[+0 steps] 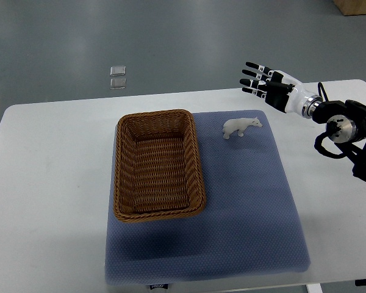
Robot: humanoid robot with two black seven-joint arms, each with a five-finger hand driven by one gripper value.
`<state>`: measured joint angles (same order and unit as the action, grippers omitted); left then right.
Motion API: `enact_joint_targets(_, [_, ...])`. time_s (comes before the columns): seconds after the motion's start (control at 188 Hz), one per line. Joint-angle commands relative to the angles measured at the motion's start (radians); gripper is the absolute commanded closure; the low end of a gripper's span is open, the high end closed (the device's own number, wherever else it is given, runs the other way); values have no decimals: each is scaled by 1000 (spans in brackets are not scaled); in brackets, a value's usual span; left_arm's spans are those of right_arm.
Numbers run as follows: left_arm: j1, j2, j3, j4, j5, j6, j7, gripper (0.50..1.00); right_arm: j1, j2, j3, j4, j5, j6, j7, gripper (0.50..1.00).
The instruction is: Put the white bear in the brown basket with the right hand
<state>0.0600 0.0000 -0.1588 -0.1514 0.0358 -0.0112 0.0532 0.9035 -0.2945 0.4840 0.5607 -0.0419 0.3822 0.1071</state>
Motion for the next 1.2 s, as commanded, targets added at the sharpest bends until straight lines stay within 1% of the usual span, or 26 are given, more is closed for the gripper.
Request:
enact_joint_targets(0.0, [-6, 0, 1, 4, -1, 0, -1, 500, 2, -2, -1, 4, -24, 9, 0, 572])
enact_joint_targets(0.091, [-6, 0, 1, 3, -1, 0, 0, 500, 3, -3, -1, 4, -75, 9, 3, 572])
enact_joint_targets(0.266, [-6, 0, 1, 1, -1, 0, 0, 500, 17, -3, -1, 18, -203, 9, 42, 572])
enact_joint_targets(0.426, [-6, 0, 1, 3, -1, 0, 0, 500, 29, -8, -2, 18, -289, 9, 46, 572])
enact_joint_targets(0.554, [-6, 0, 1, 3, -1, 0, 0, 500, 54, -11, -8, 18, -383, 9, 68, 572])
enact_joint_targets(0.788, [-6, 0, 1, 3, -1, 0, 0, 500, 80, -12, -18, 19, -685, 9, 118, 574])
enact_joint_targets(1.033, [-6, 0, 1, 1, -1, 0, 0, 500, 112, -12, -21, 19, -950, 0, 143, 572])
enact_joint_targets(1.193, [-6, 0, 1, 3, -1, 0, 0, 500, 120, -3, -22, 19, -1099, 0, 143, 572])
